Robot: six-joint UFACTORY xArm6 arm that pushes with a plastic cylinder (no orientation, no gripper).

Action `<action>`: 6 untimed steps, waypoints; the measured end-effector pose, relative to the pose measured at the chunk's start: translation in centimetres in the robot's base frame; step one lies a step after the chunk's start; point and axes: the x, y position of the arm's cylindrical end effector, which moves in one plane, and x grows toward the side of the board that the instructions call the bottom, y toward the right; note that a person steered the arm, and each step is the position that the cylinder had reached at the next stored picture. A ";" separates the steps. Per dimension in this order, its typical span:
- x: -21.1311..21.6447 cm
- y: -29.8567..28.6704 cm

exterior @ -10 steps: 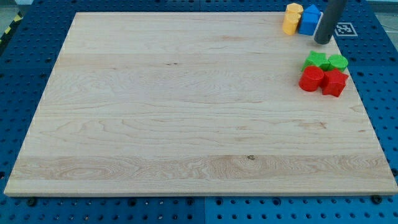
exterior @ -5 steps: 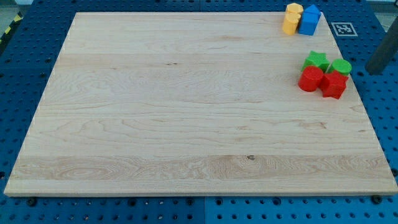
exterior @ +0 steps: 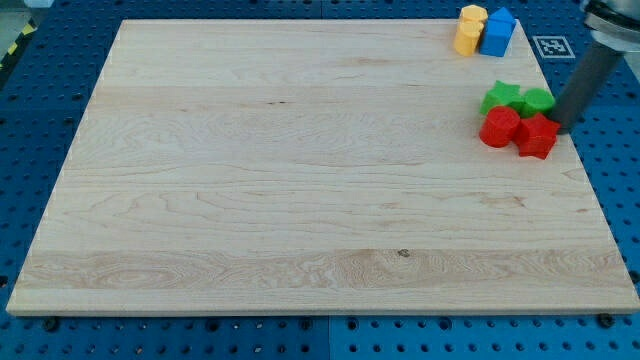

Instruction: Move the red star towards the bottom right corner of the board

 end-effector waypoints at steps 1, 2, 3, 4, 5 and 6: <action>-1.6 -3.3; 0.8 -3.9; 6.2 -3.9; 10.7 -2.7; 10.7 -3.7; 8.3 -5.1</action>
